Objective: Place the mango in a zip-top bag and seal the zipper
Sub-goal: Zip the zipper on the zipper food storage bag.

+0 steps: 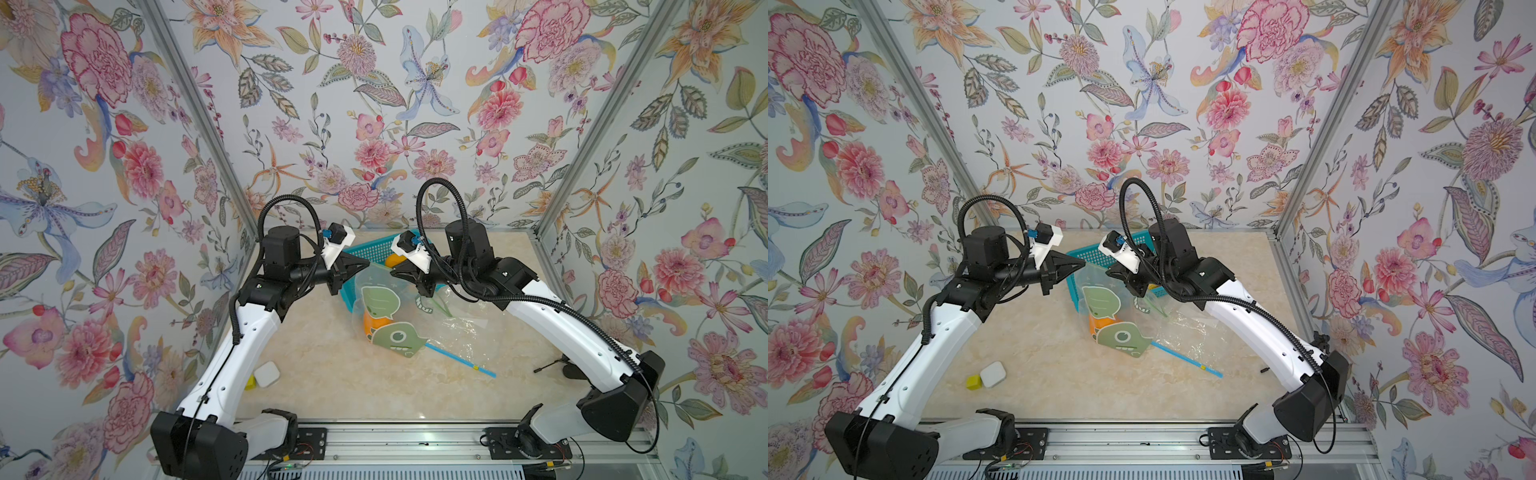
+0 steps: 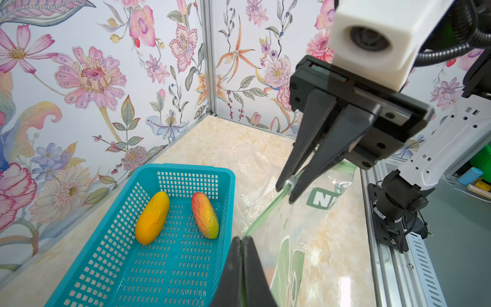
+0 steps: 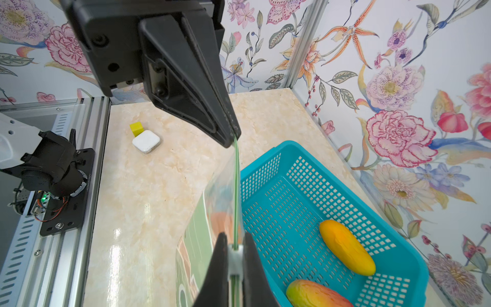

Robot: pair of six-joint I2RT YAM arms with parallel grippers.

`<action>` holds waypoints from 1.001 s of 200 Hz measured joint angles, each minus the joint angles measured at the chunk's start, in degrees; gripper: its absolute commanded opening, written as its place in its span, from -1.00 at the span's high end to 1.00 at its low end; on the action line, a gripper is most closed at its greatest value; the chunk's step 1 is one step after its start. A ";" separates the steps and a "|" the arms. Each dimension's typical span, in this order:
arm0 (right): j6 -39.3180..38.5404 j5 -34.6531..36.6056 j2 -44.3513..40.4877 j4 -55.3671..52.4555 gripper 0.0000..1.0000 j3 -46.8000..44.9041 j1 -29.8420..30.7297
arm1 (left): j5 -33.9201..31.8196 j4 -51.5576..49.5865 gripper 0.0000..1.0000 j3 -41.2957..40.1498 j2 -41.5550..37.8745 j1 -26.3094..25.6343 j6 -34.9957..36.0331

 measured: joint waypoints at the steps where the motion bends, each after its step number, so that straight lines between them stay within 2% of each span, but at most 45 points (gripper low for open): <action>1: 0.00 0.02 -0.09 -0.02 0.94 -0.09 -0.04 | -0.04 0.04 1.00 0.00 -0.04 0.04 -0.07; 84: -0.04 -0.07 -9.07 -0.61 0.97 -8.50 -6.14 | -3.50 3.82 1.00 -3.23 -2.54 4.42 -6.01; 200: -0.46 1.22 -14.01 -3.15 0.96 -11.89 -8.07 | -5.25 5.88 1.00 -4.74 -2.86 7.87 -9.42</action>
